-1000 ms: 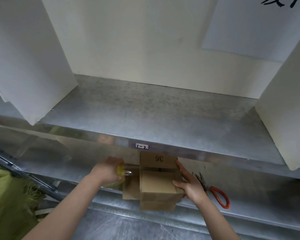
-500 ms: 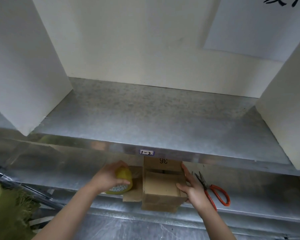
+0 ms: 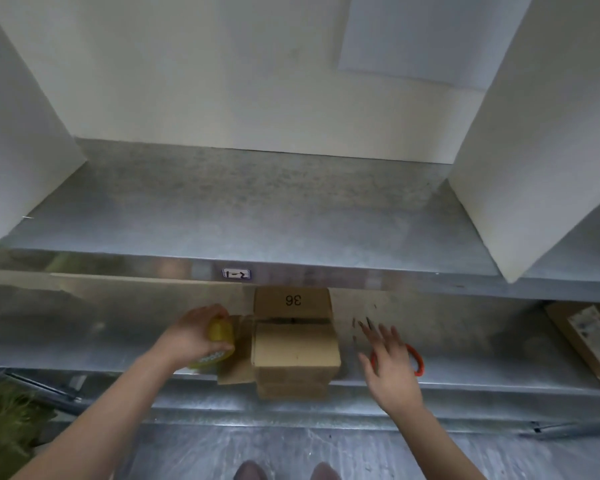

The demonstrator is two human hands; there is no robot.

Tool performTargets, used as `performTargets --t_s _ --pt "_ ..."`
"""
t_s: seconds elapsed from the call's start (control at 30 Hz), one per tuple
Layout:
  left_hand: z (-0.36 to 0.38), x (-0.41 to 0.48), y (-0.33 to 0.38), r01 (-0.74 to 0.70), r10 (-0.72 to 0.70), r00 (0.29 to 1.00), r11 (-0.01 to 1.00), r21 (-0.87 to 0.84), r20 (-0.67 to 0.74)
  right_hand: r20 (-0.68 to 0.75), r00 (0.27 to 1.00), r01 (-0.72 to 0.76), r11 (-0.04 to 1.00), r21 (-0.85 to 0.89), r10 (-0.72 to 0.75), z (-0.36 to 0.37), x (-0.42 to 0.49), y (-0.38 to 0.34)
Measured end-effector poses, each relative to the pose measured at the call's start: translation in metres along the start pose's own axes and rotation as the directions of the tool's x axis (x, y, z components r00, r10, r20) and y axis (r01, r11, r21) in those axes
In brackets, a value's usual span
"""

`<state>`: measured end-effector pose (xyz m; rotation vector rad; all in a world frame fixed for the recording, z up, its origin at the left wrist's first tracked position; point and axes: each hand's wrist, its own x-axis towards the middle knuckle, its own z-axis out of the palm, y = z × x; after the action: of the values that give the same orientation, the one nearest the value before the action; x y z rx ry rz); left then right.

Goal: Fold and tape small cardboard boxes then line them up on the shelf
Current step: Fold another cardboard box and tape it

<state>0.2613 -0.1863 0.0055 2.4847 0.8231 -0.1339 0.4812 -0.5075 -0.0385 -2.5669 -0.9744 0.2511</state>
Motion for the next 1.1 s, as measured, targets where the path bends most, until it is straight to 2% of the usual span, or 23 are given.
performTargets --t_s 0.07,0.17,0.33,0.4,0.47,0.53,0.73,0.8,0.9,1.1 --pt "-0.001 -0.003 0.003 0.010 -0.010 1.000 1.000 -0.002 -0.014 0.047 0.999 -0.009 0.986 -0.169 0.017 0.004 -0.001 0.027" --pt "-0.003 -0.007 0.008 0.019 -0.019 0.999 1.000 -0.002 -0.030 0.160 0.987 0.028 0.948 -0.317 0.024 0.009 -0.003 0.054" --pt "-0.003 -0.015 0.015 0.049 -0.049 0.997 0.999 0.006 -0.066 0.057 0.998 -0.023 0.969 -0.244 0.038 0.010 0.003 0.062" --pt "-0.006 -0.018 0.020 0.066 -0.065 0.995 0.998 0.001 -0.076 0.051 0.992 -0.099 0.958 -0.269 0.117 0.005 0.006 0.060" --pt "-0.008 -0.022 0.025 0.066 -0.065 0.994 0.998 0.007 -0.089 0.045 0.993 -0.092 0.946 -0.312 0.112 0.001 0.008 0.058" --pt "-0.010 -0.024 0.030 0.062 -0.060 0.992 0.998 0.018 -0.112 0.107 0.987 -0.072 0.924 -0.376 0.121 0.001 0.005 0.055" --pt "-0.013 -0.028 0.038 0.055 -0.053 0.992 0.998 0.016 -0.110 0.072 0.980 -0.131 0.868 -0.479 0.188 -0.004 -0.001 0.060" --pt "-0.014 -0.029 0.037 0.040 -0.040 0.993 0.999 0.002 -0.108 0.042 0.983 -0.143 0.881 -0.451 0.181 -0.009 -0.012 0.057" --pt "-0.019 -0.029 0.032 -0.012 0.008 0.992 0.999 -0.030 -0.129 -0.098 0.965 -0.261 0.912 -0.318 0.242 -0.023 -0.038 0.041" --pt "-0.031 -0.023 0.014 -0.053 0.052 0.998 0.998 -0.037 -0.038 -0.276 0.941 -0.210 0.977 -0.021 0.197 -0.032 -0.097 -0.037"
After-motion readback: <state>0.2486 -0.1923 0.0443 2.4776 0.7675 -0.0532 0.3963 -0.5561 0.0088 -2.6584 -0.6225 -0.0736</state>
